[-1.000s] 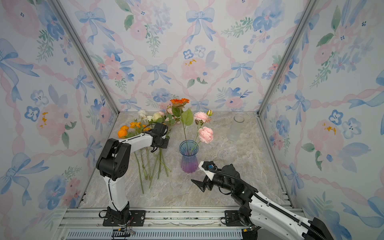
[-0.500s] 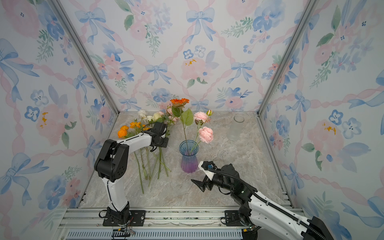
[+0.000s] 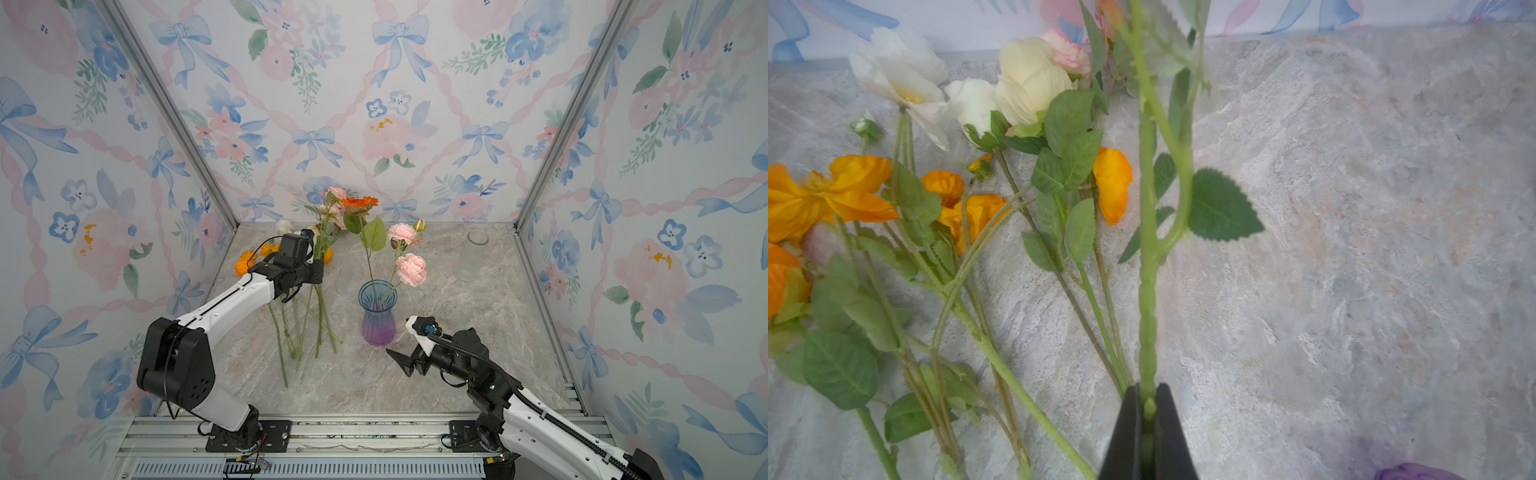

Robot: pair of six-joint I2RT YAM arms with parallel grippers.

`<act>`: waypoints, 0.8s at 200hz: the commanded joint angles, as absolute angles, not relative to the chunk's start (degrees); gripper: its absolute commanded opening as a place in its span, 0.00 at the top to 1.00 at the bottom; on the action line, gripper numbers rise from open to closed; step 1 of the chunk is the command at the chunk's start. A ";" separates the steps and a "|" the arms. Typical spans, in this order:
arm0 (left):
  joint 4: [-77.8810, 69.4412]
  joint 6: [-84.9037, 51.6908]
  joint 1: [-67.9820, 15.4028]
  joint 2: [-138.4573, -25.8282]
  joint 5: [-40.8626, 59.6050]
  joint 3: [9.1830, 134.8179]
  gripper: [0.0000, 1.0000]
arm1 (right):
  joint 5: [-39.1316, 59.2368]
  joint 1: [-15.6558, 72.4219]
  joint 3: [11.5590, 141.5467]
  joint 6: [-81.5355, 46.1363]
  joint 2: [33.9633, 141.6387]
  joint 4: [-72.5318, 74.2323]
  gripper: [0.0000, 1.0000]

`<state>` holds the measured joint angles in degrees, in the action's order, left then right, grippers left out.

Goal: Arrange the flowers into the vase
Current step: 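Lower the left gripper and close it on the pink rose spray stem, then lift the pink rose spray upright and carry it toward the vase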

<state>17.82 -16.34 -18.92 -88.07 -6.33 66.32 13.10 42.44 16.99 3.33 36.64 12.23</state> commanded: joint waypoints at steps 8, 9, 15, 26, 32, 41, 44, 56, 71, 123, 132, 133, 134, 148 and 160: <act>11.74 -25.55 -16.48 -77.82 -5.55 61.88 1.00 | 11.69 41.38 16.13 1.24 34.72 12.62 0.03; 11.45 -25.74 -16.46 -77.32 -5.63 61.70 1.00 | 11.69 41.34 16.11 1.24 34.68 12.59 0.03; 10.05 -26.83 -16.39 -74.72 -6.23 60.49 1.00 | 12.04 41.35 16.08 1.07 34.48 12.66 0.03; 6.92 -28.62 -16.47 -69.64 -6.95 58.24 1.00 | 12.77 41.37 16.11 1.03 34.28 12.83 0.03; 5.36 -29.38 -16.49 -66.90 -7.03 56.80 1.00 | 12.98 41.38 16.11 1.04 34.20 12.83 0.03; 1.80 -29.97 -16.91 -62.51 -6.85 54.79 1.00 | 13.16 41.40 16.08 0.99 34.10 12.90 0.03; 0.26 -29.93 -17.22 -61.00 -6.78 54.00 1.00 | 13.15 41.35 16.04 0.91 34.10 12.92 0.03; -6.60 -28.25 -19.86 -55.28 -7.26 50.80 1.00 | 13.14 41.37 16.00 0.89 34.10 12.95 0.03; -16.77 -24.89 -24.40 -49.40 -6.10 47.05 1.00 | 13.17 41.35 16.00 0.90 34.33 13.25 0.03; -37.57 -21.75 -35.08 -43.91 -8.20 45.49 1.00 | 13.55 41.38 16.15 1.22 35.41 13.36 0.03; -40.75 -22.34 -35.97 -44.98 -9.24 45.84 1.00 | 13.54 41.32 16.17 1.25 35.42 13.29 0.03; -41.16 -22.37 -36.05 -45.08 -9.37 45.82 1.00 | 13.54 41.31 16.22 1.33 35.42 13.33 0.03; -41.50 -22.48 -36.13 -45.17 -9.61 45.80 1.00 | 13.54 41.36 16.19 1.37 35.42 13.30 0.03; -47.92 -23.17 -37.70 -47.02 -12.78 45.33 1.00 | 13.69 41.36 16.29 1.50 35.32 13.01 0.03; -54.04 -23.10 -39.03 -48.98 -14.73 44.49 1.00 | 13.80 41.34 16.18 1.74 34.99 12.91 0.03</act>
